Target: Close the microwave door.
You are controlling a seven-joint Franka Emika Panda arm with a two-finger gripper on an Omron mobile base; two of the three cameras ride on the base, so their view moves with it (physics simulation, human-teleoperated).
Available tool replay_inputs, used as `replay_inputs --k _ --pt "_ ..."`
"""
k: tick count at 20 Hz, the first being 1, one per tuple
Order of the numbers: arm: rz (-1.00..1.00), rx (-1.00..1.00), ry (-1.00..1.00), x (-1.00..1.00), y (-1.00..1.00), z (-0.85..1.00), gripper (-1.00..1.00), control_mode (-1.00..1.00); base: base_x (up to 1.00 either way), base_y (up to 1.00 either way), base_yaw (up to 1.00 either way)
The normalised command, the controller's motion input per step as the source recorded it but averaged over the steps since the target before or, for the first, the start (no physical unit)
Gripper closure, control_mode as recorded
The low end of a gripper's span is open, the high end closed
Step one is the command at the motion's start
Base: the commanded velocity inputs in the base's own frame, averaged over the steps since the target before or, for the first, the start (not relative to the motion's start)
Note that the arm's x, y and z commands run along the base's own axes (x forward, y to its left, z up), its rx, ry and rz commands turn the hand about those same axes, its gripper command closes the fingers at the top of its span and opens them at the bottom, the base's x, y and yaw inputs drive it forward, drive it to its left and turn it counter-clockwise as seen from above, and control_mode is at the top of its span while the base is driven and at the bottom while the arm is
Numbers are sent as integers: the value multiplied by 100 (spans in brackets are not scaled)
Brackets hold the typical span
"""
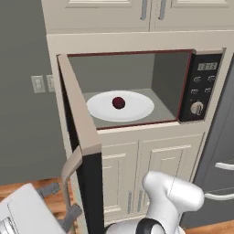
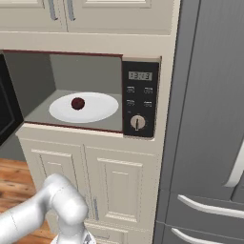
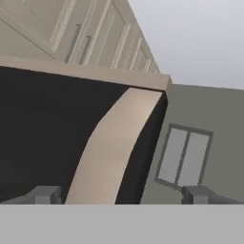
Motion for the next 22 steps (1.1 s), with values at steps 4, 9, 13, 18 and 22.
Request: replay_inputs --k 4,9,13,18,22 --pt "-13 7 27 0 -89 -11 -100 -100 0 0 0" --pt "-13 4 30 21 -75 -6 -100 -100 0 0 0" --pt "-13 3 32 33 -71 -3 -100 -100 0 0 0" --pt "-12 3 31 38 -66 -3 -100 -100 0 0 0" --pt "-12 2 29 46 -60 -3 -100 -100 0 0 0"
